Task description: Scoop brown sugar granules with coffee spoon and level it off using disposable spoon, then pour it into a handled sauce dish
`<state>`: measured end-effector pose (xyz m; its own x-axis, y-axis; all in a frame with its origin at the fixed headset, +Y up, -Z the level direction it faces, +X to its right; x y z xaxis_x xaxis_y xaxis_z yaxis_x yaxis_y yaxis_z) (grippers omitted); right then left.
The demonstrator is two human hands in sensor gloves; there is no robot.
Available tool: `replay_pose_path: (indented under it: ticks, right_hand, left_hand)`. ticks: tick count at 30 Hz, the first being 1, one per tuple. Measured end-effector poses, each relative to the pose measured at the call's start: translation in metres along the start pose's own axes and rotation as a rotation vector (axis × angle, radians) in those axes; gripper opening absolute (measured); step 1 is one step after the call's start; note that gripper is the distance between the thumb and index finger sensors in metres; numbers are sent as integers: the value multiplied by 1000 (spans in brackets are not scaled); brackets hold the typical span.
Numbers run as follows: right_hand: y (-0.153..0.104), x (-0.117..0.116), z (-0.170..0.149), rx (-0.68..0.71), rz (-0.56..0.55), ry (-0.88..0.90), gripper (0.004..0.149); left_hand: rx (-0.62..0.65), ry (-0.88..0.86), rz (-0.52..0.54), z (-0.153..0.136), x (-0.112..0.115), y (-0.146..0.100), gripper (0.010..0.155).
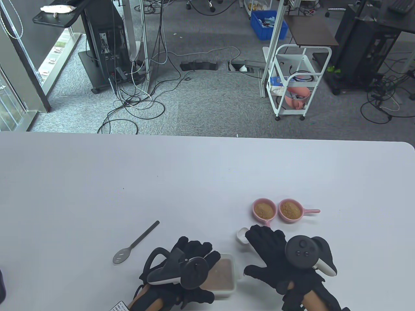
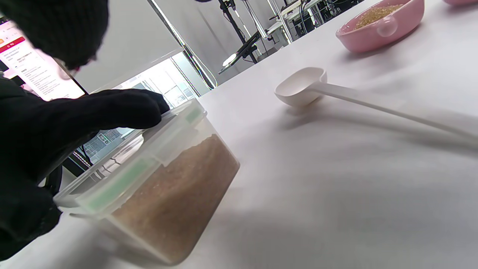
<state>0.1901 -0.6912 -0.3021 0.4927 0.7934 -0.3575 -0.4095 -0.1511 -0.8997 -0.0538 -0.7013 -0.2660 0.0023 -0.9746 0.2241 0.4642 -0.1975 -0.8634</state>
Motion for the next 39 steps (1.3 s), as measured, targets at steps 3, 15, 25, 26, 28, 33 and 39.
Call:
replay_pose_path:
  ticks: [3, 15, 25, 26, 28, 33, 39]
  right_hand:
    - [0, 0, 0, -1, 4, 0, 89]
    - [0, -2, -1, -7, 17, -3, 89]
    - [1, -3, 0, -11, 28, -5, 89]
    - [1, -3, 0, -12, 29, -5, 88]
    - [1, -4, 0, -12, 30, -5, 89]
    - [1, -4, -1, -14, 32, -5, 89]
    - [1, -4, -1, -15, 34, -5, 89]
  left_hand:
    - [7, -17, -12, -1, 1, 0, 106]
    - [6, -94, -47, -18, 2, -7, 111]
    - [3, -144, -32, -20, 5, -5, 108]
    - [3, -147, -31, -20, 5, -5, 108]
    - [4, -159, -27, -20, 5, -5, 108]
    - [7, -190, -49, -21, 7, -4, 110]
    - [11, -201, -53, -21, 8, -3, 110]
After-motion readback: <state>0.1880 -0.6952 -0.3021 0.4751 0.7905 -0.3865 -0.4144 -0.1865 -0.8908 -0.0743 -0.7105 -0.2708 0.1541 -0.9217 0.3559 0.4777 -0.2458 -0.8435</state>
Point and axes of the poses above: the tracker on the back of each hand, its own z axis roughly to the thumb side, its own y axis roughly from the wrist to the fingertips, x = y × z, the point moved 3 cm from there along y, roughly from the wrist to the fingertips, and after that the axes turned 10 degrees about -x, right-handed, at the moved point
